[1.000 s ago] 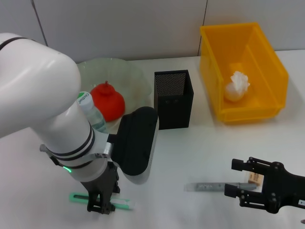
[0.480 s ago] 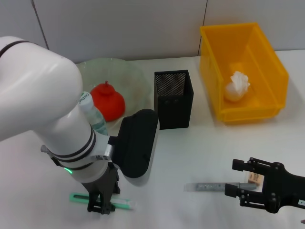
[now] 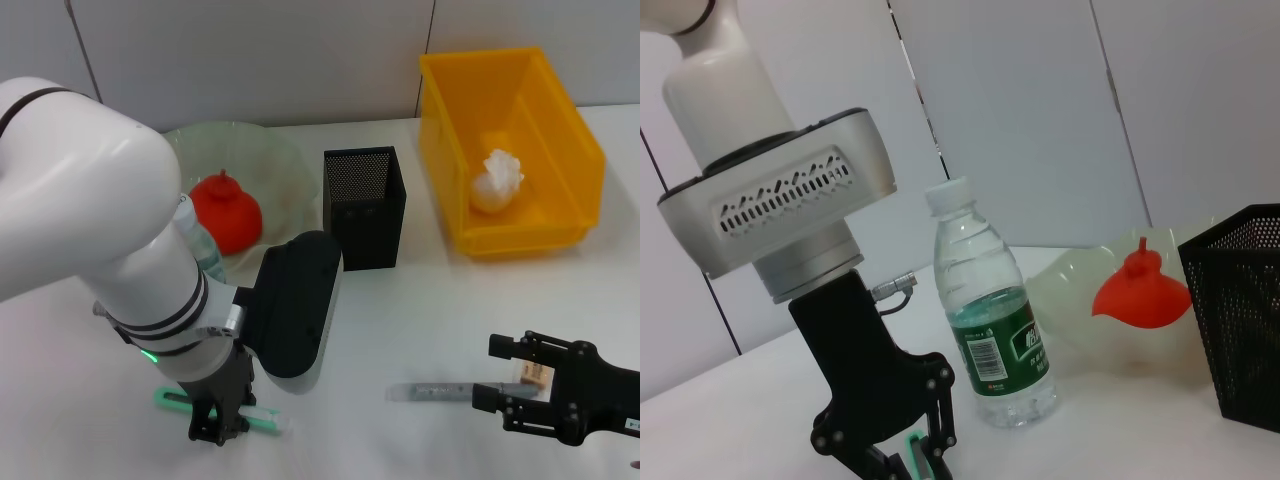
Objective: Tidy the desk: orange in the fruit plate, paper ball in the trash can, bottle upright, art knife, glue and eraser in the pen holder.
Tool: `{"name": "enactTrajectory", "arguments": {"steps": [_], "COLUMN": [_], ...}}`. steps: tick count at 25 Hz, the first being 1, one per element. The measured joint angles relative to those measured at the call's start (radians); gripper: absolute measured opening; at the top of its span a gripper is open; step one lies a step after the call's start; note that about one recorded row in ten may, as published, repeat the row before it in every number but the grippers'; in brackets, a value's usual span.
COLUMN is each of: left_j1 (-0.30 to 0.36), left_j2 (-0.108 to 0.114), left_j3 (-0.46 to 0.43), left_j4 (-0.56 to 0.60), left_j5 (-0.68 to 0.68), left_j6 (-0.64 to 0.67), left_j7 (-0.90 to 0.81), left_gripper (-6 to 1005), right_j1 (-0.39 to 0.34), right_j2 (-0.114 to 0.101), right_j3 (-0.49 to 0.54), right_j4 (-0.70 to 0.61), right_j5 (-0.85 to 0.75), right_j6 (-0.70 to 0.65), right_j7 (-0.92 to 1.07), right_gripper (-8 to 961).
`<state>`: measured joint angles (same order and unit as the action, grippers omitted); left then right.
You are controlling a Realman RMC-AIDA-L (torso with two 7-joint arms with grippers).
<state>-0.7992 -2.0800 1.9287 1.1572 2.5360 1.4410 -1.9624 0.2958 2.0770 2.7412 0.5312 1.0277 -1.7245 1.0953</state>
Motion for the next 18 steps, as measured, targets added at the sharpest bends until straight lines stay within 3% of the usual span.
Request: {"name": "enactTrajectory", "arguments": {"steps": [6,13,15,18], "left_j1": [0.01,0.061,0.101,0.141], "left_j2": [0.0,0.004,0.004,0.003], "left_j3": [-0.039,-0.259,-0.324,-0.329], "left_j4": [0.075,0.291,0.359,0.397], "left_j5": [-0.028,-0.273,-0.4,-0.487], "left_j6": [0.032,0.137,0.057,-0.048], "left_j7": [0.003,0.062,0.065,0.067], "left_gripper": [186,187,187,187], "right_j1": [-0.002,-0.008,-0.009,-0.009], "right_j2": [0.0,-0.001,-0.001,-0.002], "right_j3": [0.004,0.007,0.008,0.008], "right_j4": [-0.004,-0.003,-0.003,-0.004], "right_j5": [0.0,0.0,0.0,0.0], "right_j6": [0.006,0.02,0.024,0.024], "right_j7": [0.0,0.008,0.012,0.012], "right_gripper": [770,770,770,771]}}
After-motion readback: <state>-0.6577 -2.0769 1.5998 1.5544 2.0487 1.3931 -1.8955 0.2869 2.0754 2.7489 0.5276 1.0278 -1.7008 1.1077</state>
